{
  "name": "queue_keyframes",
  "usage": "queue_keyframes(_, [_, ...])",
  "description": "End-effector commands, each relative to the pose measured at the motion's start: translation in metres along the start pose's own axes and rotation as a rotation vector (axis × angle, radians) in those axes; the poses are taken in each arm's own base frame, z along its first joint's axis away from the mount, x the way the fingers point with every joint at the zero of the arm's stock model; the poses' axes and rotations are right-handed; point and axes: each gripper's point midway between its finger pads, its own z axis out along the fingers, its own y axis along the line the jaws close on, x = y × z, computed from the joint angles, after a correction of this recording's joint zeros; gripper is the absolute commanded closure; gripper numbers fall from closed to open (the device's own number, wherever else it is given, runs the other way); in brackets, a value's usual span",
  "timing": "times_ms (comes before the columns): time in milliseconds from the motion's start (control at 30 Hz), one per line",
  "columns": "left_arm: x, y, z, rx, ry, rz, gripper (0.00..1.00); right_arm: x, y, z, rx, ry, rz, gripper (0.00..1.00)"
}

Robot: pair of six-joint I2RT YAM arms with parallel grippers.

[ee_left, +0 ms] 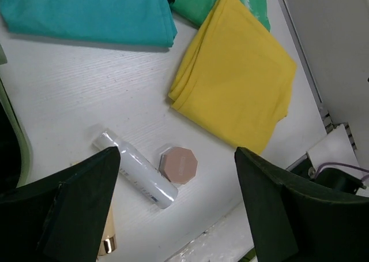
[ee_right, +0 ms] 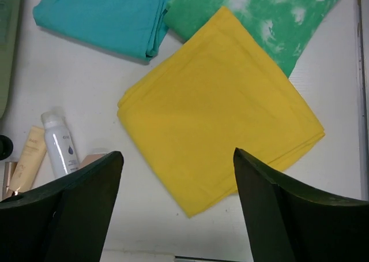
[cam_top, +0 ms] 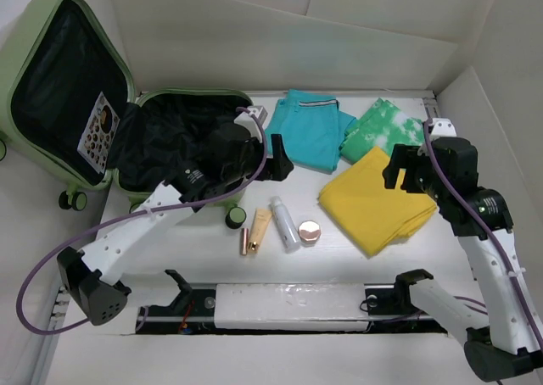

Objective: Pack the luggage

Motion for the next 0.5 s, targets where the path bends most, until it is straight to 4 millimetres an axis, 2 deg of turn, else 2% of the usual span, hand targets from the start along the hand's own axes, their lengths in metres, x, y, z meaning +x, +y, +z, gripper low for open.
queue_keyframes(0, [-0.002,-0.016,-0.003,0.069,0.02,-0.019,0.22,-0.005,0.006,-0.003,-0.038,-0.032,0.01,0.17])
queue_keyframes(67, [0.021,-0.015,-0.005,0.082,0.08,-0.026,0.28,-0.002,0.005,-0.004,-0.038,-0.032,0.01,0.19])
queue_keyframes(100, [0.047,-0.004,-0.001,0.046,0.133,-0.027,0.35,0.0,0.004,-0.005,-0.039,-0.034,0.011,0.21])
queue_keyframes(133, [0.063,-0.008,-0.004,0.049,0.154,-0.012,0.46,0.005,0.003,-0.005,-0.038,-0.03,0.01,0.27])
queue_keyframes(167, [0.082,-0.005,-0.003,0.032,0.204,-0.035,0.46,0.005,0.003,-0.005,-0.038,-0.03,0.01,0.33])
queue_keyframes(200, [0.095,-0.002,-0.006,0.017,0.227,-0.046,0.46,0.01,0.004,-0.003,-0.044,-0.015,0.009,0.58])
queue_keyframes(233, [0.12,-0.001,-0.009,0.014,0.272,-0.04,0.46,0.016,0.003,-0.001,-0.039,0.006,0.007,0.7])
queue_keyframes(300, [0.135,0.002,-0.009,-0.026,0.281,-0.079,0.46,0.02,0.004,0.001,-0.045,0.019,0.006,0.88])
queue_keyframes(333, [0.145,0.005,-0.009,-0.043,0.297,-0.087,0.44,0.024,0.005,0.003,-0.053,0.031,0.005,0.92])
queue_keyframes(400, [0.151,0.008,-0.009,-0.071,0.301,-0.109,0.42,0.023,0.008,0.003,-0.067,0.025,0.006,0.93])
queue_keyframes(467, [0.161,0.018,-0.001,-0.143,0.327,-0.142,0.4,0.029,0.011,0.009,-0.082,0.046,0.004,0.83])
